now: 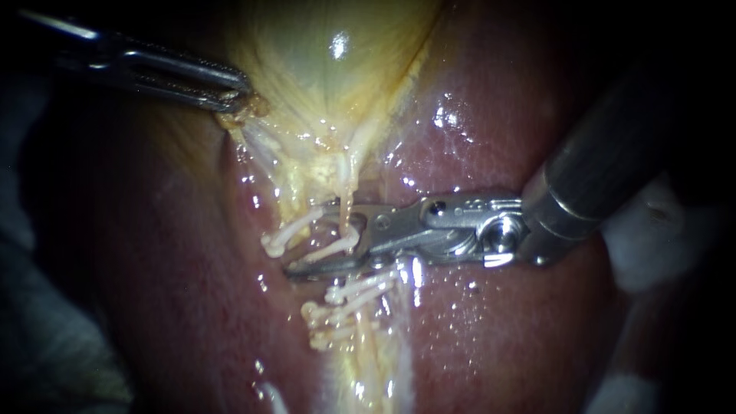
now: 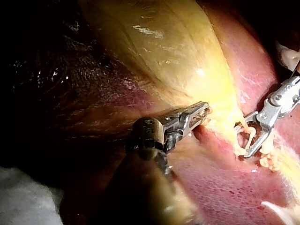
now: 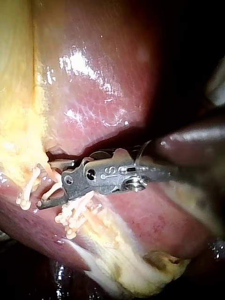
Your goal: Clipping third clip right tube
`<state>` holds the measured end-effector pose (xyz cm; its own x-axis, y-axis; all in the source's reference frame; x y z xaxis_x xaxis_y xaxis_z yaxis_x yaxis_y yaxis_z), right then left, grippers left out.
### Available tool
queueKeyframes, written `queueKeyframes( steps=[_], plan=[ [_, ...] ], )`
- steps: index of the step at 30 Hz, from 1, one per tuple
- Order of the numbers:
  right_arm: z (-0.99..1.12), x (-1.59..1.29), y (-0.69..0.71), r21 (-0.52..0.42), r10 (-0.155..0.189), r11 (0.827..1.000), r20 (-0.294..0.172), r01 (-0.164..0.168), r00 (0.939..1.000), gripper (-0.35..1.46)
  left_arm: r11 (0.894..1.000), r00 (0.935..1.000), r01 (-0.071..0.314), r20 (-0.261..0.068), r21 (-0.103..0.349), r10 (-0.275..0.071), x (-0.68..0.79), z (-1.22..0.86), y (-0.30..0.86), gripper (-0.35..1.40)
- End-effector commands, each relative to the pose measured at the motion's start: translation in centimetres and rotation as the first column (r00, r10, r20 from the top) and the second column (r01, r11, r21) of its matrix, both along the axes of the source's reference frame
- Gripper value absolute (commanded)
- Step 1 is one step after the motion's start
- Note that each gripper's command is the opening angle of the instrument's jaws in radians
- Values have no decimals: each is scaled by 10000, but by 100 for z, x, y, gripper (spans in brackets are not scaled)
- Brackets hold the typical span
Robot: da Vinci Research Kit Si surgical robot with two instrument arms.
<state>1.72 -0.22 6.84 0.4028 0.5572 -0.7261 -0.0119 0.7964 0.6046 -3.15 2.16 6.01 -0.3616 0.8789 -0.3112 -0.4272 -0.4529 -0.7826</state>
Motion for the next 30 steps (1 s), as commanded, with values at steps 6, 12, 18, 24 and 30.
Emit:
queueKeyframes(
  steps=[6, 12, 18, 24, 30],
  plan=[
    [-1, -9, 10, -80, 257, 9996, 216, -255, 9994, 44, 10000, 10000, -1, 2, -1, 1, 0, 0, 0, -35],
    [-5, -24, 25, -12, 312, 9995, 258, -312, 9992, 44, 10000, 10000, -1, 2, -1, 1, 0, 0, 0, -35],
    [-8, -39, 33, 33, 338, 9994, 258, -339, 9991, 44, 10000, 10000, 0, 2, -1, 0, 0, 0, 0, -35],
    [-12, -56, 46, 54, 443, 9990, 331, -445, 9985, 44, 10000, 10000, -1, 2, -1, 1, 0, 0, 0, -35],
    [-10, -73, 51, 51, 378, 9993, 424, -381, 9984, 44, 10000, 10000, -2, 3, -1, 2, 0, 0, 0, -35]
  ],
)
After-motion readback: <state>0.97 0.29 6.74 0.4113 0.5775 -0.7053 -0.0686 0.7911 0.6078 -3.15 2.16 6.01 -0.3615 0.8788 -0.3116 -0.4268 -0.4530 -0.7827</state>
